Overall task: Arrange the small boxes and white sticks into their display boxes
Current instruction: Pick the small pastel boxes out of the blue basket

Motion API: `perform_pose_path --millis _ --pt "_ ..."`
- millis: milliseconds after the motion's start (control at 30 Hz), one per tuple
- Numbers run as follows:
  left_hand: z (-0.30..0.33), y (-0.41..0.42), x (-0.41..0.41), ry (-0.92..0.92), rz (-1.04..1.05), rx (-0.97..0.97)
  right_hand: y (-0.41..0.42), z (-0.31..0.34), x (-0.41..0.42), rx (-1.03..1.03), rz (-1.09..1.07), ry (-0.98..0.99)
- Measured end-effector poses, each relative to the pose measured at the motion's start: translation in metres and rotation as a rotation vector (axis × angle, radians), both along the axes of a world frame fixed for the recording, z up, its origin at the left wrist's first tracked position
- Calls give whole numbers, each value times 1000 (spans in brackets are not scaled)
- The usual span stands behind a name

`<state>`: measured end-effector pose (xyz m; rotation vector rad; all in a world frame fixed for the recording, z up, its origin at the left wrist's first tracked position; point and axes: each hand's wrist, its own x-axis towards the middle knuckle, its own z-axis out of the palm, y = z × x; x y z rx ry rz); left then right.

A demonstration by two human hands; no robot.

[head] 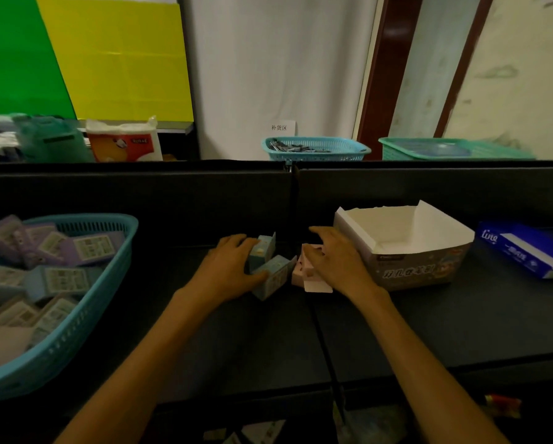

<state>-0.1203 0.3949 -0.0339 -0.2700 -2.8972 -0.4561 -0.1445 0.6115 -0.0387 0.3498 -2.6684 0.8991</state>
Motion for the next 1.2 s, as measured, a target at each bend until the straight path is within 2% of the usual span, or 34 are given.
perform_pose_path --millis 100,267,633,967,1200 --pt "20 -24 13 62 44 -101 -15 5 8 129 62 64" --pt "43 -72 42 92 106 -199 -62 9 21 213 171 70" --pt "77 -220 102 38 303 -182 -207 32 47 226 392 123" --pt "72 -365 86 1 297 -105 -335 38 47 231 341 50" --pt "53 -409 43 -58 184 27 -378 43 29 348 258 -37"
